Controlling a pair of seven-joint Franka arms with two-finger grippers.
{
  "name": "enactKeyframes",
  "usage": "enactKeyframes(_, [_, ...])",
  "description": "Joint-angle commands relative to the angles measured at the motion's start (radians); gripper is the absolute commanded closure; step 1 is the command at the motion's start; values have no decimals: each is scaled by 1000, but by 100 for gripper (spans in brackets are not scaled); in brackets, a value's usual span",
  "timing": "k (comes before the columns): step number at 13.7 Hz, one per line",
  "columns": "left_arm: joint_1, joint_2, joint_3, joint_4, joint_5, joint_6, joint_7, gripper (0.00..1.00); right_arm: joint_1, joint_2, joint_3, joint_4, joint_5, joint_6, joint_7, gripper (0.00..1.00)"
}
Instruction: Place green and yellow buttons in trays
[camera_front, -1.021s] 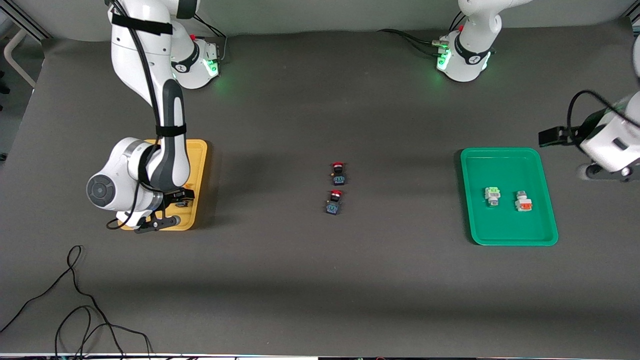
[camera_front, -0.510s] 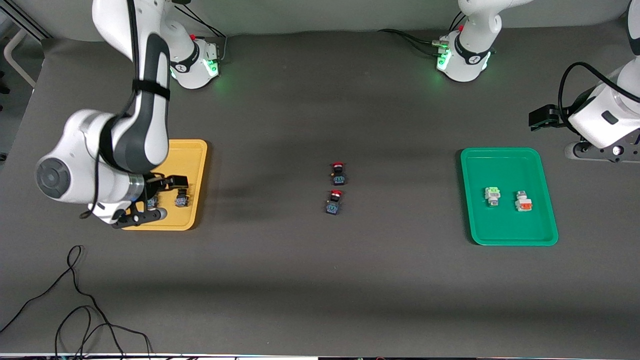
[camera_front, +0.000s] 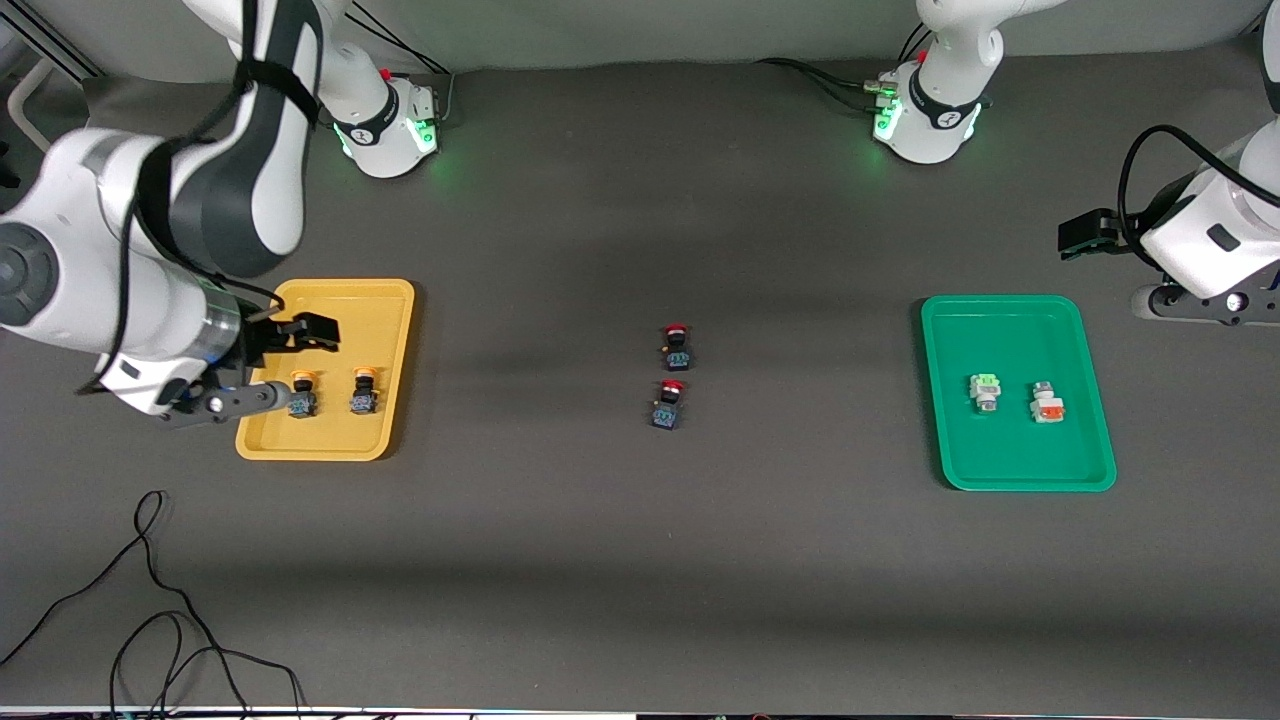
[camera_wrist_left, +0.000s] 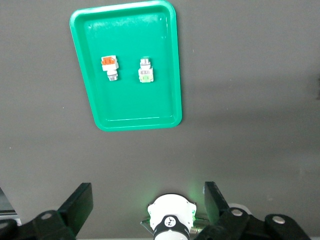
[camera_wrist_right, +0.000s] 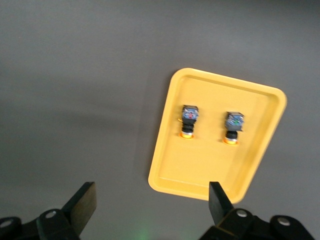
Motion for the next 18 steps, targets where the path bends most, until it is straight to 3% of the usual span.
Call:
enactKeyframes(1, [-159, -18, 175, 1, -27, -25, -4, 1, -108, -244, 231, 12, -205, 3, 176, 0])
enactKeyframes(4, [-378, -25, 402, -5, -29, -12, 6, 1, -314, -398, 494, 7, -349, 10, 278, 0])
enactKeyframes(5, [-409, -41, 439, -17, -39, 5, 22, 1, -392, -426, 578, 4, -376, 9, 282, 0])
enactKeyframes(8, [-408, -140, 446, -163, -52, 129, 72, 1, -665, -493, 822, -7, -413, 9, 281, 0])
enactKeyframes(12, [-402, -114, 442, -156, -53, 136, 74, 1, -1044, -570, 1178, -60, -458, 23, 281, 0])
enactKeyframes(15, [-400, -114, 444, -157, -53, 130, 74, 1, -1217, -640, 1330, -157, -472, 84, 279, 0])
enactKeyframes(18, [-397, -111, 444, -157, -55, 133, 74, 1, -1228, -644, 1340, -160, -491, 87, 279, 0])
